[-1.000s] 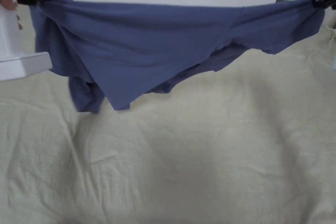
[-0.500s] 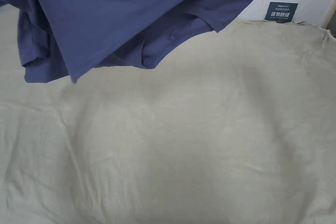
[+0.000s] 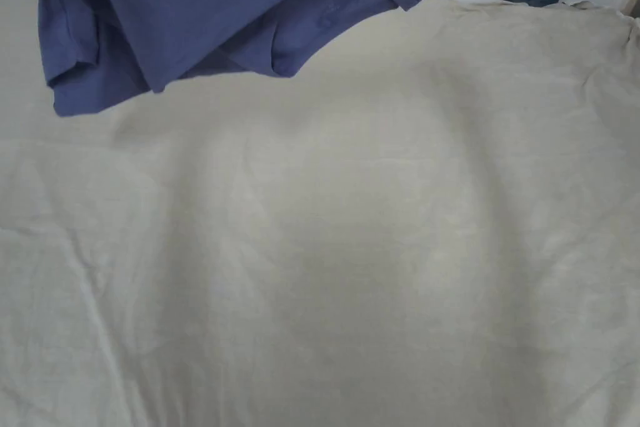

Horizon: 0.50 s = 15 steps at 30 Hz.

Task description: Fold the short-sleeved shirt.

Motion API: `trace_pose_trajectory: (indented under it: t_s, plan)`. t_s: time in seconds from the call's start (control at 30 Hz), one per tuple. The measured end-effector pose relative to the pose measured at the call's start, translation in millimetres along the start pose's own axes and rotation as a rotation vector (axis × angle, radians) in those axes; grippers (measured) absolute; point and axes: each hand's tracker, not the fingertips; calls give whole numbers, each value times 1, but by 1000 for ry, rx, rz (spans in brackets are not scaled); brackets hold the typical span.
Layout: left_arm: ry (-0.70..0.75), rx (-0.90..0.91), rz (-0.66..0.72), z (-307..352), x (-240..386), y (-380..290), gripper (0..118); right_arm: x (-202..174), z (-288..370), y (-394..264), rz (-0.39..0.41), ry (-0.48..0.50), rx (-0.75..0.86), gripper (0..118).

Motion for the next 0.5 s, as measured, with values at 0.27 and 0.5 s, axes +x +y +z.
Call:
trace_pose_trajectory:
  t_s: [0.27, 0.5]
  plan:
    - [-12, 12, -65, -62, 65, -46, 0, 8, -80, -33, -77, -53, -16, 4]
    - [-86, -173, -127, -97, 104, -151, 0, -4, -134, -127, -77, -17, -182, 4]
